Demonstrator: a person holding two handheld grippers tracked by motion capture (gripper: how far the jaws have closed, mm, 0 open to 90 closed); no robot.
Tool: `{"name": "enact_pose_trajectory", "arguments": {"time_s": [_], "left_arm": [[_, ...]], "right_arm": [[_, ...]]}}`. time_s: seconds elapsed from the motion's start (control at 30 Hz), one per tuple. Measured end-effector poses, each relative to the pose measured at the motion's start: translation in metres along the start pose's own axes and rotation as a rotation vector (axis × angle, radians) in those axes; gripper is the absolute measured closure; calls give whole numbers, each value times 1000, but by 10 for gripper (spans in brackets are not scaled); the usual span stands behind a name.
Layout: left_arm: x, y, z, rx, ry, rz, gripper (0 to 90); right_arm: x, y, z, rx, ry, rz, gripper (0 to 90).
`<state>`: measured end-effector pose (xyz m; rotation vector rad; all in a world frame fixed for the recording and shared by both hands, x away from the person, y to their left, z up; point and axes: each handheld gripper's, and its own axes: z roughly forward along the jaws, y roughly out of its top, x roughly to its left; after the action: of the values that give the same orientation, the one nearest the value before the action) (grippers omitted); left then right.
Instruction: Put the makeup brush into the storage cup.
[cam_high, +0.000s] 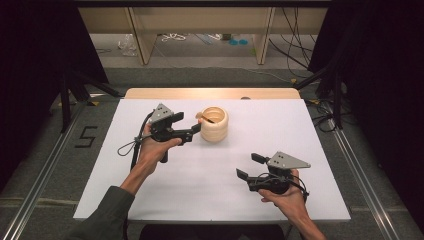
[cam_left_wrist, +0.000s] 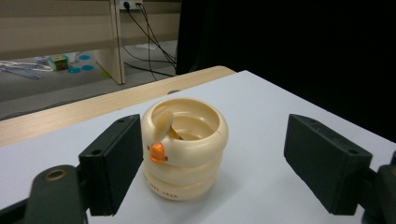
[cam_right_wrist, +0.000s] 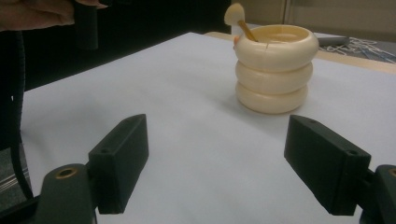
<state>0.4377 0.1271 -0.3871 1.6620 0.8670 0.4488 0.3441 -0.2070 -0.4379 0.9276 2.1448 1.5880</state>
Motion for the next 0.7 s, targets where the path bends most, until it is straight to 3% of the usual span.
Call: {"name": "enact_pose_trajectory", "arguments": {"time_s": [0.17,0.23,0.43,0.5,0.7], "left_arm": [[-2,-6,-5,5,1,2,195],[-1,-7,-8,3,6,-1,195],[-4,-12,-11,6,1,-1,195],[-5,-14,-12,13,2,16,195],[-7,-19,-15,24,6,36,196]], "right_arm": [[-1,1,0,-21,-22,-24,218],[0,1,0,-15,0,4,213],[-1,1,-1,-29,-11,-13,196],[1,1,-1,-25,0,10,192],[-1,2,-3,-39,-12,3,170]]}}
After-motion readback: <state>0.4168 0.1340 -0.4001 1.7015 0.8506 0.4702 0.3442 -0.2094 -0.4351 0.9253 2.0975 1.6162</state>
